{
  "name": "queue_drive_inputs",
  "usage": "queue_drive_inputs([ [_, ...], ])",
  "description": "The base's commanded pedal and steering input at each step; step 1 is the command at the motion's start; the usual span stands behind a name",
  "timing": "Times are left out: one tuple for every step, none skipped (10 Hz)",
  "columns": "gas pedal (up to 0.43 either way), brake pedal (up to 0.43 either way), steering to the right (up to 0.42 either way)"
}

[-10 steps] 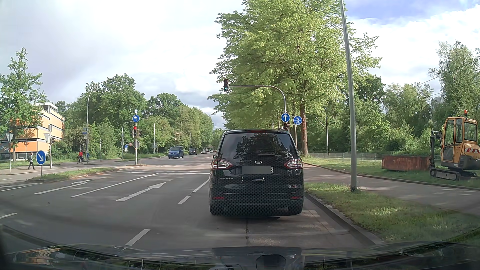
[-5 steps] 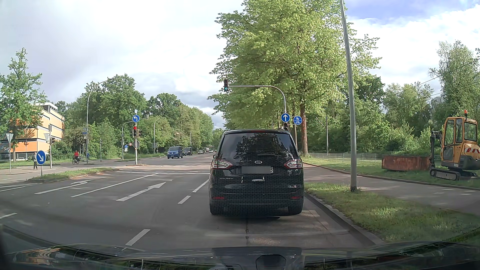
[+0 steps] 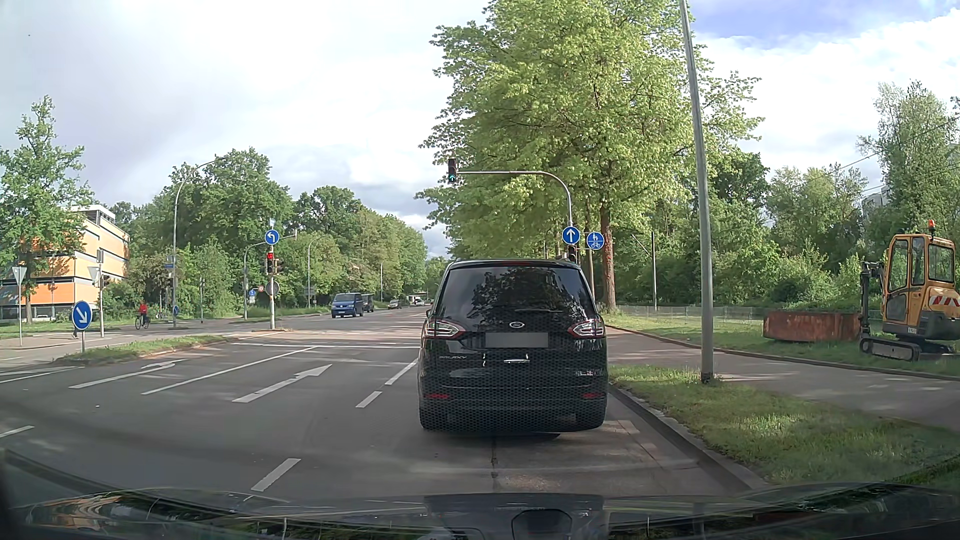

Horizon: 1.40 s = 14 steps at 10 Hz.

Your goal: Follow the waypoints while adhering to traffic rules and regulations

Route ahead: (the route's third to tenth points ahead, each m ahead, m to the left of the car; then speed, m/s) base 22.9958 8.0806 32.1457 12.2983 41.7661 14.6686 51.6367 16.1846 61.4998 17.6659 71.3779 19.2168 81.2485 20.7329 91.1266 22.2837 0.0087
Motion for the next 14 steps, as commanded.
queue_drive_inputs([
  [0.0, 0.171, 0.007],
  [0.0, 0.165, 0.007],
  [0.0, 0.152, 0.007],
  [0.0, 0.043, 0.007],
  [0.0, 0.0, 0.007],
  [0.0, 0.0, 0.007],
  [0.0, 0.0, 0.007],
  [0.0, 0.0, 0.007],
  [0.059, 0.0, 0.007],
  [0.138, 0.0, 0.007],
  [0.157, 0.0, 0.007],
  [0.197, 0.0, 0.007],
  [0.22, 0.0, 0.007],
  [0.248, 0.0, 0.007],
])
